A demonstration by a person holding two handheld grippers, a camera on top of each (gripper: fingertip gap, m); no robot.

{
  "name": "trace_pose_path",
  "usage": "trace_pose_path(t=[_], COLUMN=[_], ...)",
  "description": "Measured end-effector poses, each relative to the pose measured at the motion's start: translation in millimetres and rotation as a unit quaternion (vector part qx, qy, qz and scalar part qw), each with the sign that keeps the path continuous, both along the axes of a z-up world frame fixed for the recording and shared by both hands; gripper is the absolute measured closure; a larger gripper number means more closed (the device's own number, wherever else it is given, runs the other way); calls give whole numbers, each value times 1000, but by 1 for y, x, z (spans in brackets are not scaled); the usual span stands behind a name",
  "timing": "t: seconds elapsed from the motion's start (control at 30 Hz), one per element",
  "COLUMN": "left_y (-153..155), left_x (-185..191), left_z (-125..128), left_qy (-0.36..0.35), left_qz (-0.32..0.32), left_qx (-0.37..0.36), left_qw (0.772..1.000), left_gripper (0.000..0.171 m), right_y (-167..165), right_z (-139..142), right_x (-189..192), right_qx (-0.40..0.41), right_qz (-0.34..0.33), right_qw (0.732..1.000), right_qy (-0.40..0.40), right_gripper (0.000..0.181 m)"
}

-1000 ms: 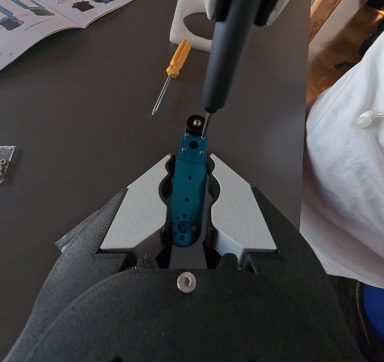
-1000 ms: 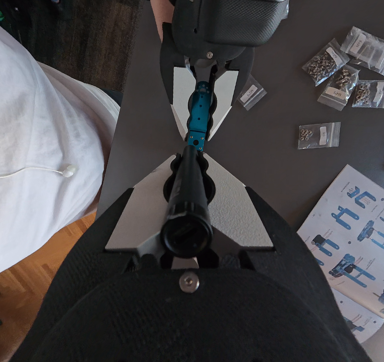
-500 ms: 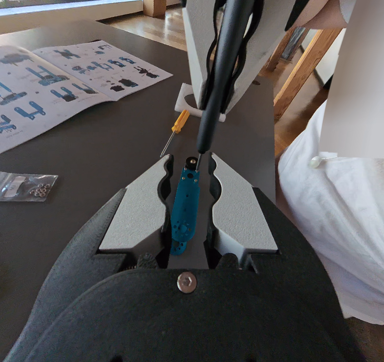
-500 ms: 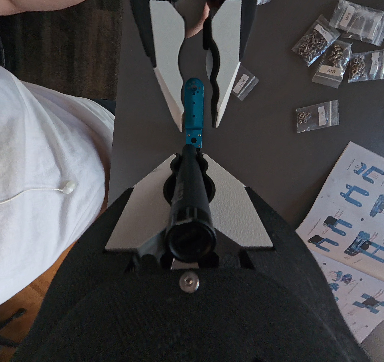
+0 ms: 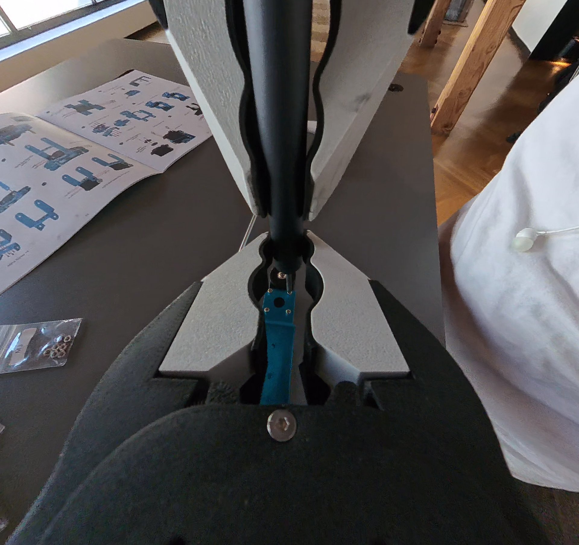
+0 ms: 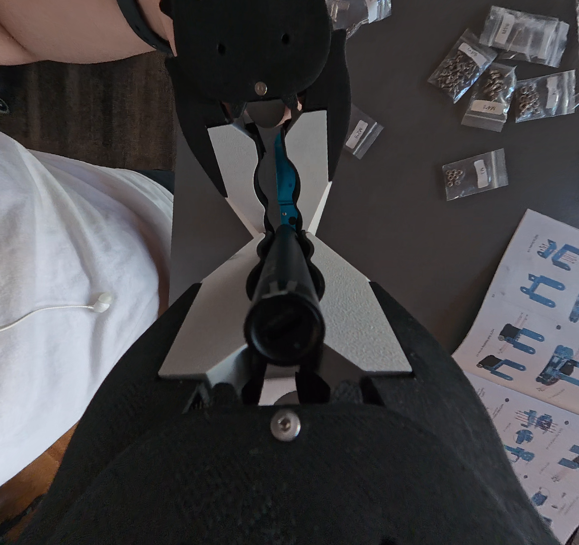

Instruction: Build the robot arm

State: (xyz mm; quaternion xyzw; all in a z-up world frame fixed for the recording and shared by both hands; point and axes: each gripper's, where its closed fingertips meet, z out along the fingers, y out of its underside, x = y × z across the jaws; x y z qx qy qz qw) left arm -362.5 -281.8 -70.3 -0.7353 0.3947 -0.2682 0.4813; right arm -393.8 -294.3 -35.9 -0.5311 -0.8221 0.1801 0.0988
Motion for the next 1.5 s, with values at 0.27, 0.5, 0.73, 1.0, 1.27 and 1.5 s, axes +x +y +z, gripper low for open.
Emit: trace_pose_path(t=[0.27, 0.5, 0.73, 1.0, 1.27, 1.5], left_y=[1, 3, 1, 0, 0, -1], left_x=[-2, -2, -1, -1, 0, -3], left_z=[0, 4, 3, 3, 3, 11], left_qy=[0, 7, 22, 34, 39, 32], left_qz=[-2, -5, -15, -23, -28, -12], left_qx=[-7, -3, -4, -3, -4, 4], left_qw=[1000, 1000, 1000, 999, 999, 999], left_gripper=[155, 155, 155, 155, 155, 146], right_y=[1, 2, -1, 3, -3, 0], right_z=[0, 0, 11, 58, 59, 60], right_x=[-4, -4, -8, -11, -5, -8], right_qx=[-4, -19, -77, -142, -132, -78], right_qz=[-4, -17, 4, 57, 47, -29], right_qw=[1000, 999, 994, 954, 955, 954], right_qy=[9, 22, 71, 257, 262, 288], right_gripper=[162, 162, 153, 143, 165, 164])
